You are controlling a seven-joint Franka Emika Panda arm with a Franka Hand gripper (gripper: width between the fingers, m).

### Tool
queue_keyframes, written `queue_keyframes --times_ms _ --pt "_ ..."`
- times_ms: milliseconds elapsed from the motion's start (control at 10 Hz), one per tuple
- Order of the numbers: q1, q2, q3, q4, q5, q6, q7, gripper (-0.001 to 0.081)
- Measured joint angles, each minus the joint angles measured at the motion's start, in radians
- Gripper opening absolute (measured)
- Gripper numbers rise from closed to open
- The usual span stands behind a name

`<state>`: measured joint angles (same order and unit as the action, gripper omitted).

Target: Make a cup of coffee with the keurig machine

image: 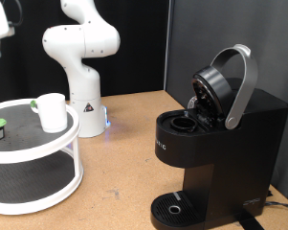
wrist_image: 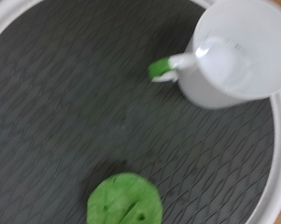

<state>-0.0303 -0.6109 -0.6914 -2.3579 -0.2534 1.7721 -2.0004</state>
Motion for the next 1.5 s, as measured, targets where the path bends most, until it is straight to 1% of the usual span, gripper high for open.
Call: queue_keyframes --times_ms 100,400,500,600,700,900,1000,1300,1500 --pt "0.0 0.023 -0.01 -0.016 -0.016 0.049 0.0 0.0803" --pt "0.005 0.115 -0.031 -0.05 -0.021 0.17 -0.001 0.0803" --pt "0.009 0.14 -0.037 -0.063 -0.016 0.202 -0.001 0.0803" --pt "0.01 0.155 -0.039 -0.067 -0.015 0.215 -0.001 0.0803" --pt "0.009 0.155 -0.039 -0.067 -0.015 0.215 -0.001 0.0803" --pt "0.012 0.155 -0.043 -0.067 -0.015 0.202 -0.087 0.0803" --pt "0.012 0.156 -0.043 -0.073 -0.017 0.216 -0.094 0.0803" --pt "0.011 0.173 -0.043 -0.111 -0.033 0.315 -0.075 0.0803" --pt "0.01 0.199 -0.043 -0.13 -0.035 0.356 -0.072 0.0803"
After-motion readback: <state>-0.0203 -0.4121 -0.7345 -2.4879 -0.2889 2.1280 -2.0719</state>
